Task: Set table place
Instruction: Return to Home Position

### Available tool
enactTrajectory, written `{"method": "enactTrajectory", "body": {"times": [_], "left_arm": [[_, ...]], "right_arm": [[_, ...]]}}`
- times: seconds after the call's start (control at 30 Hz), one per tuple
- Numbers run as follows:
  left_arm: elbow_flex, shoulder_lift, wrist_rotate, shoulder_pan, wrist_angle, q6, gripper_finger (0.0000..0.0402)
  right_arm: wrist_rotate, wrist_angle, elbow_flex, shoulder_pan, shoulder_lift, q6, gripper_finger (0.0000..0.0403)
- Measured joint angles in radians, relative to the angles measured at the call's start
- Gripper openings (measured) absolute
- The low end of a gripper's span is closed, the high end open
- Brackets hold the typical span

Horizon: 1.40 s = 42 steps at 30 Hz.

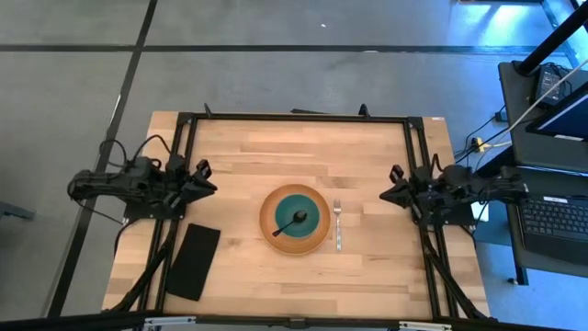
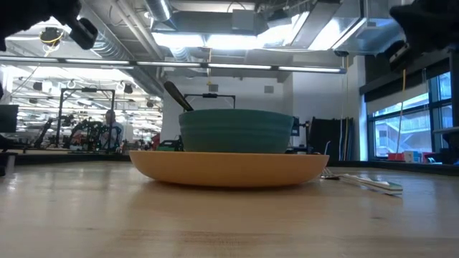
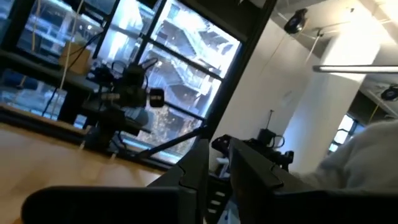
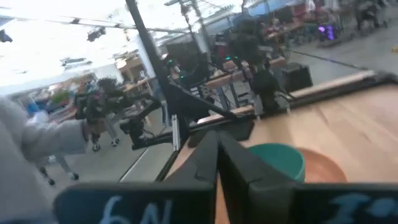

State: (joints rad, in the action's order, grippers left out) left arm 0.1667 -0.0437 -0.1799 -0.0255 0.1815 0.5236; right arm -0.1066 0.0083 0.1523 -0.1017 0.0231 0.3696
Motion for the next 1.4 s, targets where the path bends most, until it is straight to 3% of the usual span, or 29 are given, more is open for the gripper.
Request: {"method": "enactTrajectory", "body": {"times": [0.23,0.47,0.7,0.87,1.1,1.4], "left_arm": [[-0.066,0.000,0.005,0.000,0.074,-0.002,0.0045],[-0.146,0.001,0.004,0.000,0.130,0.001,0.0032],[-0.159,0.000,-0.037,0.000,0.093,-0.002,0.0020],[-0.159,0.000,-0.075,0.000,0.057,-0.059,0.0012],[-0.159,0.000,-0.074,0.000,-0.126,-0.058,0.0001],[-0.159,-0.002,-0.069,0.000,-0.129,-0.060,0.0017]], "right_arm": [[0.000,0.175,-0.139,0.000,0.000,0.065,0.0012],[0.001,0.157,-0.144,0.001,0.002,0.073,0.0012],[0.001,0.024,-0.144,0.001,0.002,0.112,0.0012],[0.026,0.016,-0.143,0.002,0.009,0.096,0.0012],[0.085,0.004,-0.143,0.002,0.009,0.097,0.0012],[0.086,0.005,-0.143,0.002,0.009,0.098,0.0012]]}}
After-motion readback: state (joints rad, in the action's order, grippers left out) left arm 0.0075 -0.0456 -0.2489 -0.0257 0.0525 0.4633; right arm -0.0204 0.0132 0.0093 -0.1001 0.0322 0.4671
